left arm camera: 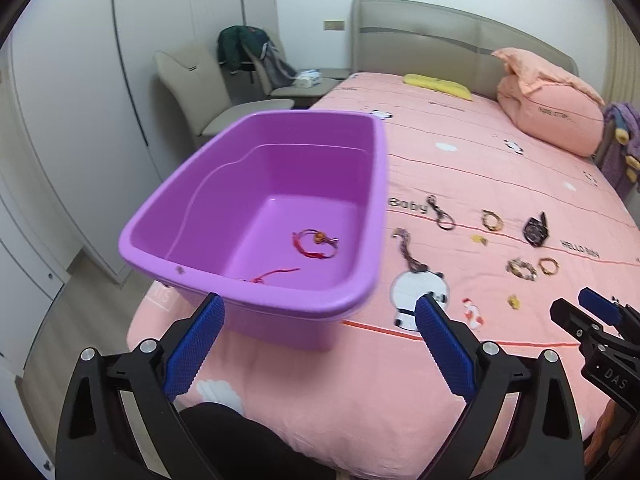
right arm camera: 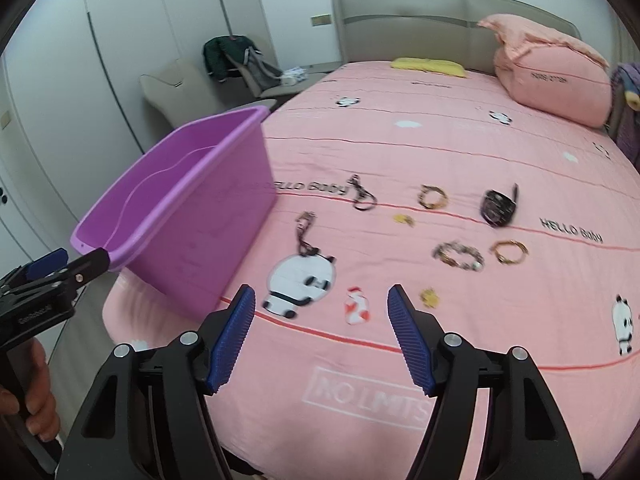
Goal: Organize jewelry
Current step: 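Withdraw both tools from the tub back over the bedsheet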
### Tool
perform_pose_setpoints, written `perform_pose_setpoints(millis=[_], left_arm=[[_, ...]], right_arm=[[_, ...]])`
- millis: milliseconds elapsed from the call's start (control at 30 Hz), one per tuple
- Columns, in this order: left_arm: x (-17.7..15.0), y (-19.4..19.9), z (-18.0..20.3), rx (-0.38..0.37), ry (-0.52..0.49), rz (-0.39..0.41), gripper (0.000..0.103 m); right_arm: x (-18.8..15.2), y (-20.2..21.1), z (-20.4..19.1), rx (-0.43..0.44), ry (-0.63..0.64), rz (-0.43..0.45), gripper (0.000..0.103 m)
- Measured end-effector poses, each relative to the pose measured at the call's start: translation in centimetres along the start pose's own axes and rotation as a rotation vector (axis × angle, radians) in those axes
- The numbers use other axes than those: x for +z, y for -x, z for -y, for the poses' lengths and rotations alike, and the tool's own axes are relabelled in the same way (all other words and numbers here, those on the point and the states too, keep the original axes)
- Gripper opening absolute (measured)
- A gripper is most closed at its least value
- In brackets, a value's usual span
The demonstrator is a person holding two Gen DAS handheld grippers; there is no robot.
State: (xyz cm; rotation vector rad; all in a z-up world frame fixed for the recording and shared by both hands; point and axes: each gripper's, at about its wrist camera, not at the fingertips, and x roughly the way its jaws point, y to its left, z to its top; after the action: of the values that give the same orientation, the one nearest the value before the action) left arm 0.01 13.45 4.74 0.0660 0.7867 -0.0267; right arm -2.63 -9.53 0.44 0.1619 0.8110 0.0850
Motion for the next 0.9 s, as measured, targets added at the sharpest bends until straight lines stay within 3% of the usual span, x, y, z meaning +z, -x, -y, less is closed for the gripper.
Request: perform_pose_setpoints(millis=[400, 667, 900], left_arm=[[-1.9, -1.1, 7.4, -0.158, -0.060, -0.047, 0.096], [-2.1, -4.8, 11.1, -0.173, -0.093, -0.079, 0.096], [-1.8, -10.0, 12.0, -0.151, -0.081, -0.129, 0.096]], right_arm=[[-3.4, 1.6, 7.5, -0.102, -0.117, 0.002, 0.066], [-4.0, -0.4, 10.0, -0.140, -0.159, -0.009, 0.066], [-3.7, -4.4, 11.1, -0.146, -0.170, -0.046, 0.066]])
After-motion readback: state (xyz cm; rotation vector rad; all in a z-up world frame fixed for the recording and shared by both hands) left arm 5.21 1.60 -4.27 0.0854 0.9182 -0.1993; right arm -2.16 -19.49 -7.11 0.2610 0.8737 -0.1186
